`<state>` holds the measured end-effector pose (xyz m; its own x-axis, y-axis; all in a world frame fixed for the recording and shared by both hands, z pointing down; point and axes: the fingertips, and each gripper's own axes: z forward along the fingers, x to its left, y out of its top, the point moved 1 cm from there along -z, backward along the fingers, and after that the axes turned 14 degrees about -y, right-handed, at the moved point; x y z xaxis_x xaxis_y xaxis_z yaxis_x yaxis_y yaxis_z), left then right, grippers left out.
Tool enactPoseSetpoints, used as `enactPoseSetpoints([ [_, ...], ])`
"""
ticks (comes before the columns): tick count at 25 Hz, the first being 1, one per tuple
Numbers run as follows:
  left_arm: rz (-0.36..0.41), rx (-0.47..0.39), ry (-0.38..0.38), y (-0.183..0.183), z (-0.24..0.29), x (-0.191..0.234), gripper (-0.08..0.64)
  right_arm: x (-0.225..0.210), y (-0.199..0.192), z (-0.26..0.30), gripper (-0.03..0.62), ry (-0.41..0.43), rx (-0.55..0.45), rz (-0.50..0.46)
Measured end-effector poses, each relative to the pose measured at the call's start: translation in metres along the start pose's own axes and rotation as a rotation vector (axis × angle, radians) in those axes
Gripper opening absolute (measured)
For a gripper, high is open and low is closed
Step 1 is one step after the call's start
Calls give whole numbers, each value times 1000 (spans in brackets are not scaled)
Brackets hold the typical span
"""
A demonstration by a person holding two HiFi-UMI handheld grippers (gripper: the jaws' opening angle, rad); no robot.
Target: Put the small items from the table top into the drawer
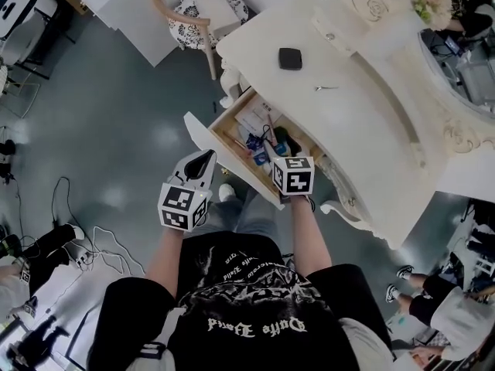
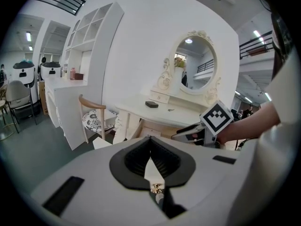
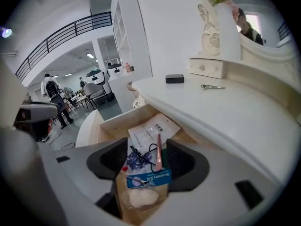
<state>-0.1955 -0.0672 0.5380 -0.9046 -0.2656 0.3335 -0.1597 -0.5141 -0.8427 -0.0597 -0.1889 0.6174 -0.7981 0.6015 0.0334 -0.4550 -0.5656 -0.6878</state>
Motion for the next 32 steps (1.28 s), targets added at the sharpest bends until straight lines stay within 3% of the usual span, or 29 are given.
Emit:
enactPoseSetpoints([
  [9, 60, -31, -54, 18, -7, -18, 15, -6, 36, -60, 282, 27, -124, 1],
  [21, 136, -98, -107, 52, -5, -38, 17, -11, 44, -140, 275, -44, -305, 31],
  [32, 203, -114, -178, 69, 5, -60, 15, -31, 37, -171, 72, -147, -377, 62],
])
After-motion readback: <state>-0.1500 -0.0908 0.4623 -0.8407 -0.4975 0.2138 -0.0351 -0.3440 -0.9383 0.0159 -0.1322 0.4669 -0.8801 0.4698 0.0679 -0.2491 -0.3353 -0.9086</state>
